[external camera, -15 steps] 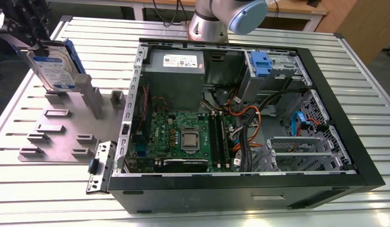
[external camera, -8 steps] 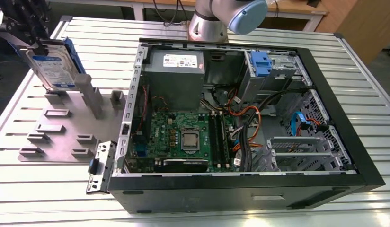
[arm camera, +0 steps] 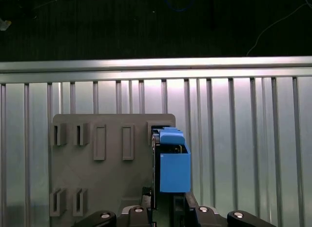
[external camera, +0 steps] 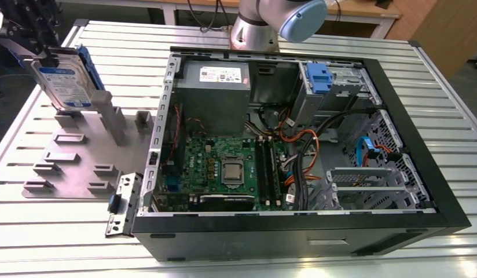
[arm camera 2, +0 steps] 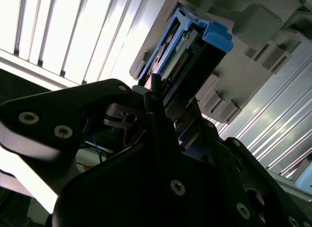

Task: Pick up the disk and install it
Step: 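Pick up the disk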

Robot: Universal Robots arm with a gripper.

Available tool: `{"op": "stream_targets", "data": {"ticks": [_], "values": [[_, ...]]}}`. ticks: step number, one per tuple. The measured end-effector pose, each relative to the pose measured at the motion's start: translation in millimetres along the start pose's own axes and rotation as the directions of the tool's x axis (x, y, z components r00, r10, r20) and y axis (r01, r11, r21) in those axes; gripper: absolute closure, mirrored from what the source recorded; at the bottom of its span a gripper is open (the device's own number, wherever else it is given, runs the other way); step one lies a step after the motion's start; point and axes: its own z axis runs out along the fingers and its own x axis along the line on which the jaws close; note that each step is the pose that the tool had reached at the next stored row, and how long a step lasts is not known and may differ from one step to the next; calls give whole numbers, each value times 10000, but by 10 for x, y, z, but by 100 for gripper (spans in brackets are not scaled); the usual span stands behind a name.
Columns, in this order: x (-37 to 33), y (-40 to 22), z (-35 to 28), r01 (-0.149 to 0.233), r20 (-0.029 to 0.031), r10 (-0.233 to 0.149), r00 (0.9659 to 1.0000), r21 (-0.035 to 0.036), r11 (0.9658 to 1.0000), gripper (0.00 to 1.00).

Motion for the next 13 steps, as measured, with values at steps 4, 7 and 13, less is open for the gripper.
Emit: {"op": "stream_targets", "data": {"ticks": [4, 7, 13], "values": [[-1, 0, -18, 0, -3, 0, 10000, -5, 10000, 65], [-2, 1, -54, 0, 0, 0, 10000, 0, 10000, 65], [-6, 2, -144, 0, 0, 0, 10000, -1, 10000, 65]]}}
